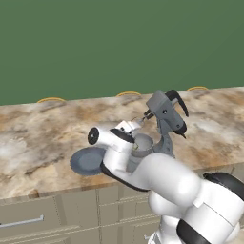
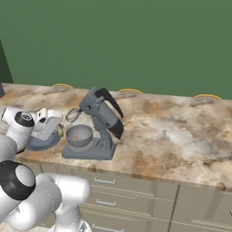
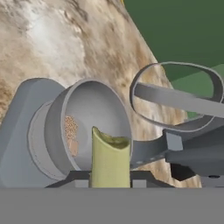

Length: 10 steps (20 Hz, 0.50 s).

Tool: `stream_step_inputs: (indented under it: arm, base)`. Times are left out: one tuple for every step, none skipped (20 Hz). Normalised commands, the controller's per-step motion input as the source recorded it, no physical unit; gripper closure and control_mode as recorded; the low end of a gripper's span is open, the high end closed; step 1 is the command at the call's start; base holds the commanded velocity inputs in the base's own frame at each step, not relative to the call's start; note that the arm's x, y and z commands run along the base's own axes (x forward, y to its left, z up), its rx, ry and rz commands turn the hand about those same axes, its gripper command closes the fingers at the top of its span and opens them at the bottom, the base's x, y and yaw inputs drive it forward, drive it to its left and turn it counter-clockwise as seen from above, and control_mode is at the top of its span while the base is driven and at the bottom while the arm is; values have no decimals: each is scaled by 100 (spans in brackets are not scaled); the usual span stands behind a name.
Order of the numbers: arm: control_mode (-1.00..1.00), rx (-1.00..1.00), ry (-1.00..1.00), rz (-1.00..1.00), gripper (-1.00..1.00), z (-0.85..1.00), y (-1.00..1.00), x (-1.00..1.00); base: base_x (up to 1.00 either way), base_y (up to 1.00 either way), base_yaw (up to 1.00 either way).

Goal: Add butter and sugar cubes to the stand mixer bowl and then turn on the stand mixer to begin making frosting.

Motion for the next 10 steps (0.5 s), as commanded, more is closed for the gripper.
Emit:
stream_step_inputs:
  arm:
    - [-100,-9,0,0,100,-3,-14,0]
    - [-100,-6,0,0,100,-1,-11,0]
    - [-100,-2,0,0,100,-4,-9,0]
    - [-100,0,0,3,100,-1,-8,0]
    - [-100,0,-1,6,100,0,-6,0]
    - [-100,0,-3,9,100,0,-10,0]
    - [-100,0,-4,10,100,0,-14,0]
    - [-100,0,-4,12,100,0,-15,3]
    - [-100,4,-6,15,100,0,-24,2]
    - [-100,7,-7,17,100,-2,-34,1]
  base:
    - [0,0,0]
    - [0,0,0]
    - [0,0,0]
    - [0,0,0]
    - [0,0,0]
    - [0,0,0]
    - [0,0,0]
    - [0,0,0]
    - [0,0,0]
    - [0,0,0]
